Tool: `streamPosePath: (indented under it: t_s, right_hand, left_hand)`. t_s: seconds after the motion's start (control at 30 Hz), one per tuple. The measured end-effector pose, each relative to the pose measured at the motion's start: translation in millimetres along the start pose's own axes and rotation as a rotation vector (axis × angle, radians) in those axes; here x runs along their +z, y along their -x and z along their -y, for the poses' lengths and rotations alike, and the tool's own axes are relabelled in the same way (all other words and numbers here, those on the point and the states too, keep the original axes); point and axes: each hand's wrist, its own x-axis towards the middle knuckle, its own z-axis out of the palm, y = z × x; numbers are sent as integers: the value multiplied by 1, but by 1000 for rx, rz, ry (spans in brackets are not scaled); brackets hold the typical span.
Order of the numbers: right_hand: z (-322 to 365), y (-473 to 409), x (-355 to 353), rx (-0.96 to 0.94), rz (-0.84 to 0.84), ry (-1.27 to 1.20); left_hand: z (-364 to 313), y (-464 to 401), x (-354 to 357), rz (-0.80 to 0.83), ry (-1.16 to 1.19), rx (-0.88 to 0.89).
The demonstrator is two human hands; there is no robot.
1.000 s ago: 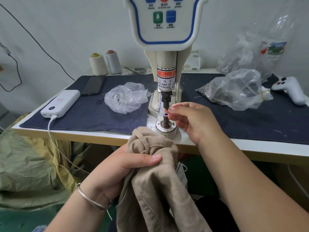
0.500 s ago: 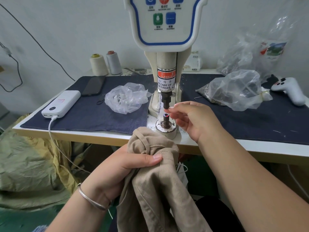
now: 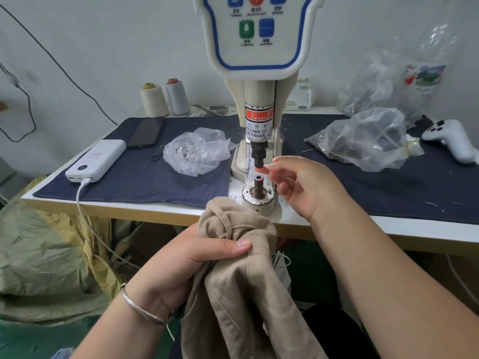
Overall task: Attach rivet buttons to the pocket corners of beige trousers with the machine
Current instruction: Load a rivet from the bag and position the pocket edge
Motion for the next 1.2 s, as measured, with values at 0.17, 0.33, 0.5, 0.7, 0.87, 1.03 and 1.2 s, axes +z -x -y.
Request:
streamPosePath:
  t_s: [0.17,0.33,0.5,0.7,0.87,1.03,1.2]
  right_hand:
    - [-1,0,-2,-4,8,20]
    - [-3,0,-5,-14,29,42]
    - [-4,-1,-8,3,22,38]
    - [-4,0,-9,10,5,-13]
    - [-3,1,-9,37,3,-13]
    - [-2,1,-6,46,13,-34]
    - [1,0,-7,70,23,-77]
  left_hand:
    - [1,0,0,-3,8,-3]
    - [1,-1,-1,6,13,-19]
    - [0,0,0,3,7,10]
    - [-1,2,2,-3,-15,23]
    - [-3,4,1,-10,-7,20]
    - [-3,4,2,-14,-6,13]
    - [-3,4,2,-9,-5,16]
